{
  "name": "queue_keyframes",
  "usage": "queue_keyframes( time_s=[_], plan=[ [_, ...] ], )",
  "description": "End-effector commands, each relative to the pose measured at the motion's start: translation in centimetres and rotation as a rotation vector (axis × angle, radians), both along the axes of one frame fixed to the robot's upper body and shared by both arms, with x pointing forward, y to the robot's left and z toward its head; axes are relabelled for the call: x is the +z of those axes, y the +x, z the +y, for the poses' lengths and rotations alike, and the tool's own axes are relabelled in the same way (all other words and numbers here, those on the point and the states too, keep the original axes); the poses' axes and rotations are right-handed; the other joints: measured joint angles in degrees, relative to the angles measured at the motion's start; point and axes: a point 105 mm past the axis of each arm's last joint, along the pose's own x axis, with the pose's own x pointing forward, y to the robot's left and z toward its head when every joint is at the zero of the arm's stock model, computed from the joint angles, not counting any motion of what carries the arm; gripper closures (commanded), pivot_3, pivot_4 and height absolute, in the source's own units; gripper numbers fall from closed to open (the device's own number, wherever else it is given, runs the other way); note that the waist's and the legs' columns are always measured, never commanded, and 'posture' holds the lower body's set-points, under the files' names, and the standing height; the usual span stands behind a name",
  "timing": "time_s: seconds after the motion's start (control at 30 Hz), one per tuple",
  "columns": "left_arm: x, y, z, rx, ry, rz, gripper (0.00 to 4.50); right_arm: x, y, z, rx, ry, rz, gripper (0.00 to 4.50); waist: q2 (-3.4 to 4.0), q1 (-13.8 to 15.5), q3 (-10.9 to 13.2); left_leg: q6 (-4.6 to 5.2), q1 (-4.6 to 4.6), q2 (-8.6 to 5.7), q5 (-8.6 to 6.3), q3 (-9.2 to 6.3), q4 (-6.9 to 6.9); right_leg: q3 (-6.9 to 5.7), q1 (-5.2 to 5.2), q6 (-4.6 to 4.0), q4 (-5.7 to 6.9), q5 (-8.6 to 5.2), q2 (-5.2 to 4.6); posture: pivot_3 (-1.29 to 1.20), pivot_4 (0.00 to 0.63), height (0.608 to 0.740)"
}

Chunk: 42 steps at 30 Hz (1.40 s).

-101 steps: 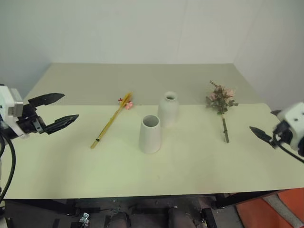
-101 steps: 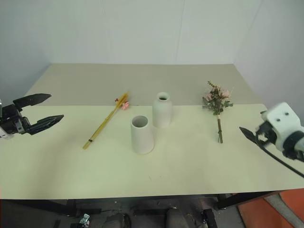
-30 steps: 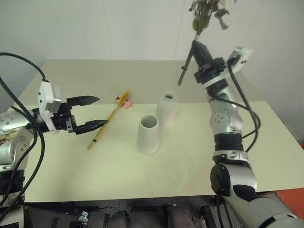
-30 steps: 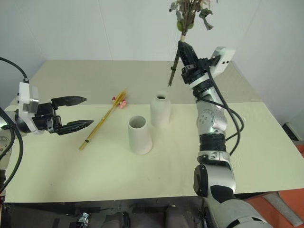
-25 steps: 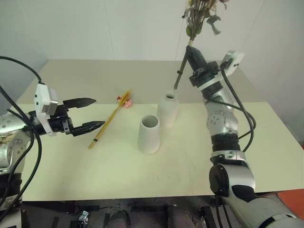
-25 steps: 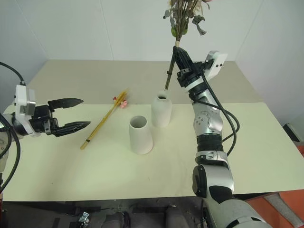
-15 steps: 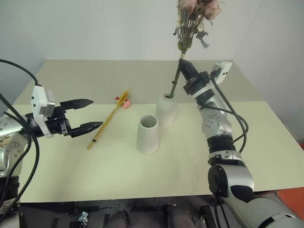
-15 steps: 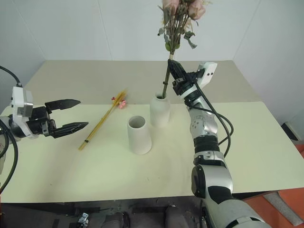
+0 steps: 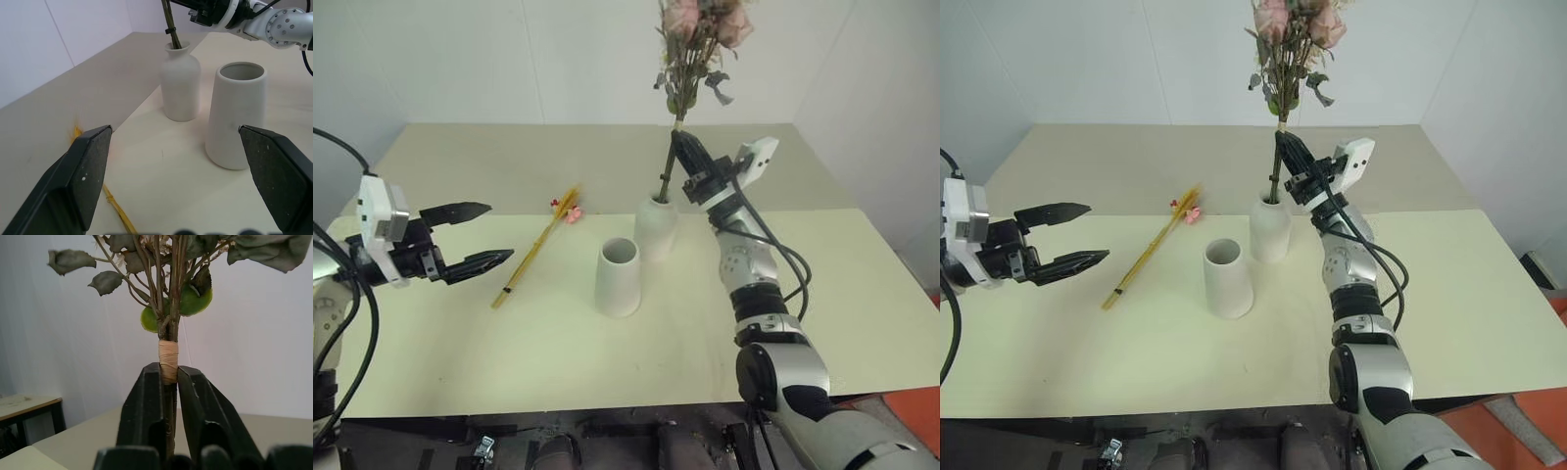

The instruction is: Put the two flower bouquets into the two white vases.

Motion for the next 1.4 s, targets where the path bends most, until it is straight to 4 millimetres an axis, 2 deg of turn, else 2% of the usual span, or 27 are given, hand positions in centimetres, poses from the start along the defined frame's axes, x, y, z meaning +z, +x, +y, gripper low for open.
queue_keyframes(
  time_s=[0.03, 0.13, 0.27, 0.3, 0.43, 0.53, 0.63, 0.73, 0.83, 0.9, 1.03, 1.3, 1.4],
  plan=[
    [1.2, -0.3, 0.3, 0.009, 0.016, -0.058, 0.00, 0.8, -1.4, -0.1, 0.013, -0.008, -0.082, 2.59, 0.00, 0.02, 0.00, 0.00, -0.01, 0.00, 0.00, 0.00, 0.00, 0.00, 0.00, 0.00, 0.01, 0.00, 0.00, 0.00, 0.150, 0.740],
    [1.2, -0.3, 0.2, 0.004, 0.015, -0.061, 0.00, -0.1, -2.1, 0.0, 0.007, -0.032, -0.083, 1.58, 0.00, 0.03, 0.00, 0.00, 0.00, 0.00, 0.00, 0.00, 0.00, -0.01, 0.00, 0.00, 0.02, 0.00, 0.00, 0.00, 0.150, 0.740],
    [0.9, 0.1, 0.1, 0.012, 0.009, -0.062, 0.00, -1.5, -2.6, -1.2, -0.088, -0.069, -0.065, 0.17, 0.00, 0.05, 0.00, -0.01, 0.01, 0.00, 0.00, 0.00, 0.00, -0.01, 0.00, 0.00, 0.03, 0.00, 0.00, 0.00, 0.150, 0.740],
    [0.9, 0.1, 0.1, 0.015, 0.008, -0.062, 0.00, -1.6, -2.8, -1.4, -0.096, -0.073, -0.063, 0.04, 0.00, 0.05, 0.00, -0.01, 0.01, 0.00, 0.00, 0.00, 0.00, -0.01, 0.00, 0.00, 0.03, 0.00, 0.00, 0.00, 0.150, 0.740],
    [-0.2, 1.5, 0.0, 0.119, 0.014, -0.012, 0.00, -1.6, -4.0, -3.5, -0.159, -0.104, -0.064, 0.04, 0.00, 0.19, 0.00, -0.01, 0.01, 0.00, 0.01, 0.00, 0.00, -0.01, 0.00, 0.00, 0.03, -0.01, -0.01, 0.00, 0.150, 0.740],
    [-1.7, 4.1, -0.1, 0.344, 0.079, -0.022, 0.00, -0.9, -5.8, -5.9, -0.192, -0.180, -0.058, 0.04, 0.00, 0.73, 0.00, -0.02, 0.01, -0.01, 0.01, 0.00, 0.01, -0.01, 0.02, 0.00, 0.03, 0.00, -0.03, 0.00, 0.150, 0.740],
    [-3.1, 7.1, 0.3, 0.599, 0.121, -0.002, 0.00, -0.8, -7.5, -8.3, -0.204, -0.287, 0.037, 0.04, -0.03, 1.95, -0.02, -0.02, -0.02, -0.03, 0.01, 0.00, 0.04, -0.01, 0.02, 0.00, 0.00, 0.00, -0.03, 0.00, 0.150, 0.740],
    [-3.7, 8.8, -0.1, 0.722, 0.156, -0.007, 0.00, -0.8, -8.1, -10.6, -0.233, -0.384, 0.193, 0.04, -0.06, 2.62, -0.03, -0.02, 0.00, -0.04, 0.01, -0.01, 0.09, 0.01, 0.04, -0.01, 0.01, 0.01, 0.00, 0.00, 0.150, 0.740],
    [-4.0, 10.2, -0.9, 0.743, 0.122, 0.067, 0.00, -1.3, -9.0, -13.0, -0.291, -0.552, 0.284, 0.04, -0.08, 2.98, -0.05, -0.02, 0.04, -0.04, 0.01, -0.02, 0.07, 0.08, 0.03, -0.06, -0.03, 0.04, 0.06, 0.00, 0.150, 0.740],
    [-4.8, 11.6, -1.6, 0.728, 0.122, 0.196, 0.00, -1.4, -9.8, -14.5, -0.314, -0.625, 0.322, 0.04, -0.09, 3.24, -0.05, -0.01, 0.05, -0.03, 0.00, -0.10, 0.05, 0.09, 0.05, -0.07, -0.12, 0.04, 0.15, 0.00, 0.150, 0.740],
    [-6.5, 13.9, -2.4, 0.761, 0.216, 0.406, 0.00, -1.6, -11.3, -16.8, -0.354, -0.719, 0.360, 0.04, -0.10, 3.41, -0.05, -0.01, 0.01, -0.12, 0.01, -0.26, 0.11, 0.09, 0.13, -0.03, -0.17, 0.05, 0.17, 0.00, 0.150, 0.740],
    [-7.4, 15.4, -5.2, 0.639, 0.279, 0.561, 0.00, -1.3, -12.3, -18.7, -0.433, -0.729, 0.388, 0.04, -0.11, 2.94, -0.05, 0.00, -0.03, -0.19, 0.00, -0.49, 0.13, 0.08, 0.15, -0.01, -0.21, 0.05, 0.21, 0.00, 0.150, 0.740],
    [-8.4, 15.6, -5.2, 0.641, 0.339, 0.596, 0.00, -1.4, -12.8, -19.0, -0.456, -0.727, 0.392, 0.04, -0.11, 3.17, -0.05, 0.00, -0.05, -0.23, 0.00, -0.55, 0.16, 0.07, 0.15, 0.00, -0.19, 0.05, 0.20, 0.00, 0.150, 0.740]
  ],
)
